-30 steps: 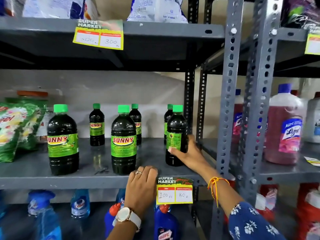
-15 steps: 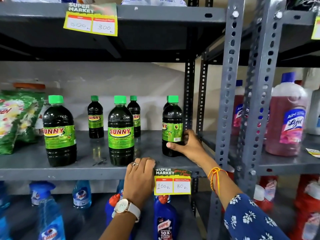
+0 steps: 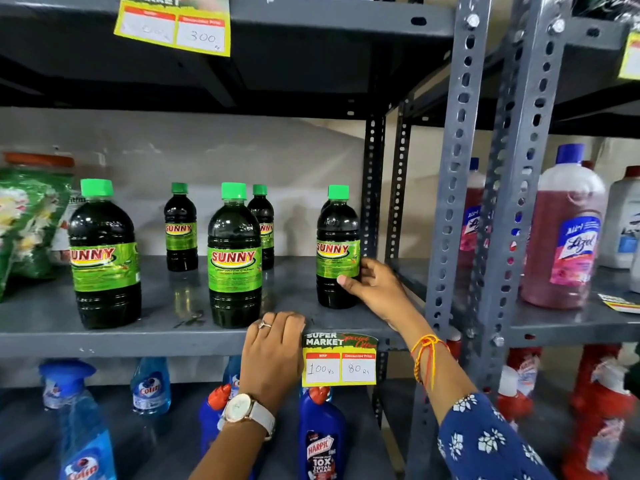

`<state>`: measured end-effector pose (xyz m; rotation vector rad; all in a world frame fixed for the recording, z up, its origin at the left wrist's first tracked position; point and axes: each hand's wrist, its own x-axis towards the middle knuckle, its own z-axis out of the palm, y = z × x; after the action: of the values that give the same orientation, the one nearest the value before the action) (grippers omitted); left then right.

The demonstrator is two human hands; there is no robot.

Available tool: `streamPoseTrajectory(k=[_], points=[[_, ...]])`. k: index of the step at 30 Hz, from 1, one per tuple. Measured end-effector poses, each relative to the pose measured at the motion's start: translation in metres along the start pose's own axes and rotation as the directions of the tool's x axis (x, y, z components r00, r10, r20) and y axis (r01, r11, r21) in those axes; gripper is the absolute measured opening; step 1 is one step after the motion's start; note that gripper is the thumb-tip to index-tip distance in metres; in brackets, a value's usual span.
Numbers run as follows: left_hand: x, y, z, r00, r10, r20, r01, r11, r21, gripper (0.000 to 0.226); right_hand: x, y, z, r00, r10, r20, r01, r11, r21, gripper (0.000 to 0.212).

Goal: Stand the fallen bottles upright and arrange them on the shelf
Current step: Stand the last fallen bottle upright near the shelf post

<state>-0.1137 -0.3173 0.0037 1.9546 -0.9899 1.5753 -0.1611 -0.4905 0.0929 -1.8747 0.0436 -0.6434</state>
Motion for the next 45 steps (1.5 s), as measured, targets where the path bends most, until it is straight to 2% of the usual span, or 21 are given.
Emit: streamPoseTrajectory(k=[3, 7, 12, 15, 16, 20, 27, 36, 45], points=[[-0.002, -0.001, 0.002, 1.0, 0.004, -0.009, -0.004, 1.0, -0.005, 0.015, -0.002, -0.003, -0.001, 1.0, 0.004, 0.031, -0.005, 1.0, 0.028, 0.038], [-0.001, -0.001, 0.001, 1.0, 0.0, -0.009, 0.0, 1.0, -0.008, 0.014, 0.001, 0.002, 0.003, 1.0, -0.014, 0.013, 0.014, 0.999, -0.041, 0.055], [0.0, 0.0, 0.001, 1.0, -0.017, -0.001, 0.017, 1.0, -0.007, 0.012, 0.0, 0.0, 0.003, 0.999, 0.002, 0.046, 0.0, 0.999, -0.052, 0.053], [0.0, -0.001, 0.001, 1.0, -0.018, 0.004, 0.018, 1.0, -0.012, 0.013, -0.002, -0.002, 0.004, 1.0, -0.01, 0.022, 0.012, 0.995, -0.094, 0.092], [0.0, -0.001, 0.0, 1.0, -0.021, 0.011, 0.021, 1.0, -0.013, 0.013, -0.003, -0.002, 0.004, 1.0, -0.01, 0.02, 0.012, 0.992, -0.13, 0.096], [0.001, 0.0, -0.003, 0.998, -0.027, 0.053, 0.028, 1.0, -0.012, 0.013, -0.003, -0.002, 0.005, 1.0, 0.012, 0.021, -0.008, 0.981, -0.194, 0.076], [0.007, 0.003, -0.015, 0.988, -0.062, 0.143, 0.066, 0.997, -0.026, 0.012, -0.011, -0.009, 0.005, 0.999, -0.022, 0.044, 0.033, 0.963, -0.269, 0.061], [0.012, 0.005, -0.02, 0.981, -0.108, 0.159, 0.116, 0.992, -0.041, 0.011, -0.036, -0.022, -0.002, 0.995, -0.062, 0.081, 0.083, 0.951, -0.298, 0.06], [0.006, 0.012, -0.025, 0.964, -0.156, 0.214, 0.169, 0.985, -0.043, 0.021, -0.048, -0.017, -0.005, 0.994, -0.067, 0.09, 0.09, 0.951, -0.294, 0.053]])
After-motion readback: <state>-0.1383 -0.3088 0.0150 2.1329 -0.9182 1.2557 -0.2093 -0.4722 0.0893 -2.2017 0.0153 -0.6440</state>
